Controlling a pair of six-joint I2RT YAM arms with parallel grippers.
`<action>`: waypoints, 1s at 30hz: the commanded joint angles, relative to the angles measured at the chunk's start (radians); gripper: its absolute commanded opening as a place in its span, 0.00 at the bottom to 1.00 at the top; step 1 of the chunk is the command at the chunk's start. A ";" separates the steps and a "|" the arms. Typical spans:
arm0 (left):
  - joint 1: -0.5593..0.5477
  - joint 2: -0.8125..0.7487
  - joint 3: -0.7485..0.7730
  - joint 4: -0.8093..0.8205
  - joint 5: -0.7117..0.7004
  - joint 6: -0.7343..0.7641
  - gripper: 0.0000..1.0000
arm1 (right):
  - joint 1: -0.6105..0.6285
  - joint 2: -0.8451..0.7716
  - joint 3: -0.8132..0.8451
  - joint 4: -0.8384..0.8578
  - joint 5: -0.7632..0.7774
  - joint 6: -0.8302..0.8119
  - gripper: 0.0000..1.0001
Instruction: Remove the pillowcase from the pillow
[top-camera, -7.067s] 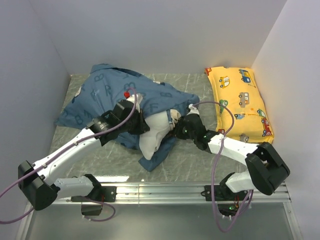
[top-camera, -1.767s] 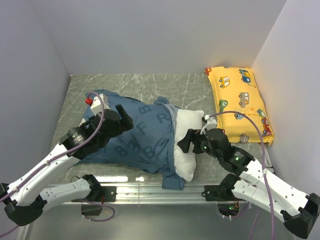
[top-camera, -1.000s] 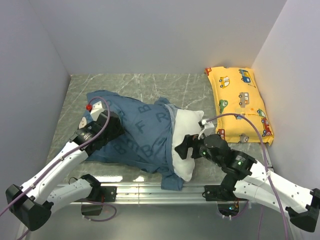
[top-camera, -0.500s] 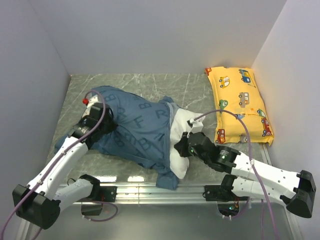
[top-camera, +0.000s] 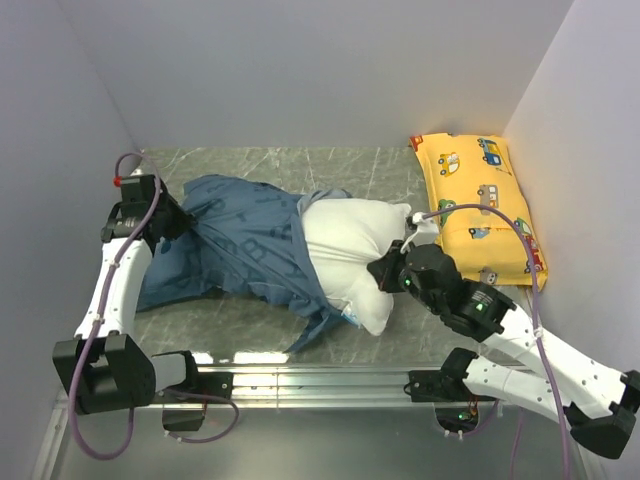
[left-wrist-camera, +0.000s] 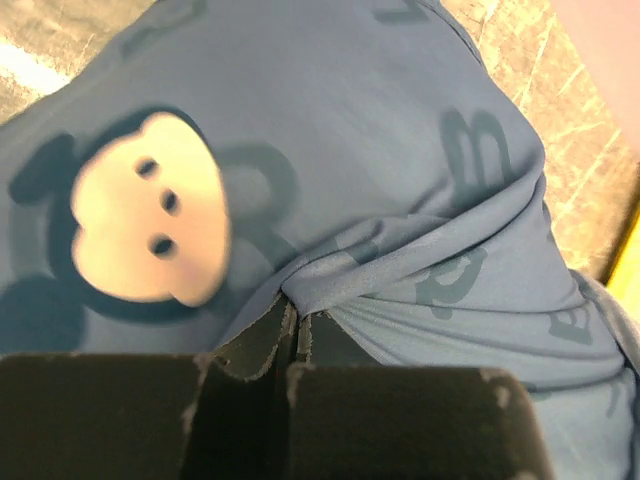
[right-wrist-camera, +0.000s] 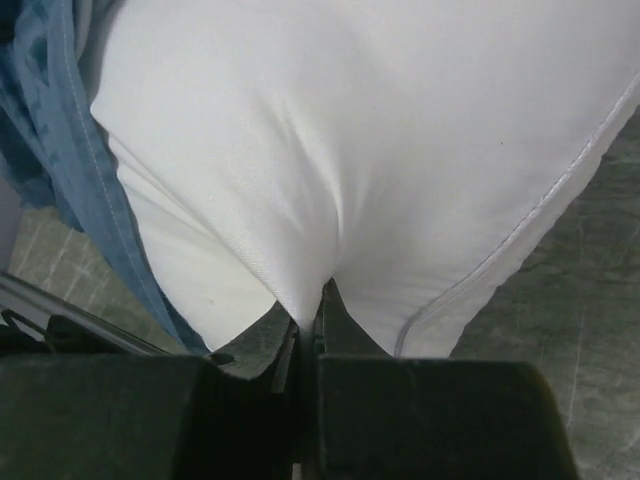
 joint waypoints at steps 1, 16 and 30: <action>0.177 0.018 0.056 0.130 -0.246 0.070 0.01 | -0.097 -0.091 0.064 -0.190 0.135 -0.076 0.00; 0.045 -0.137 -0.204 0.184 -0.072 0.029 0.00 | -0.101 -0.063 0.046 -0.094 -0.088 -0.133 0.68; 0.012 -0.284 -0.276 0.127 -0.009 0.052 0.01 | 0.048 0.352 0.327 -0.046 -0.077 -0.262 0.94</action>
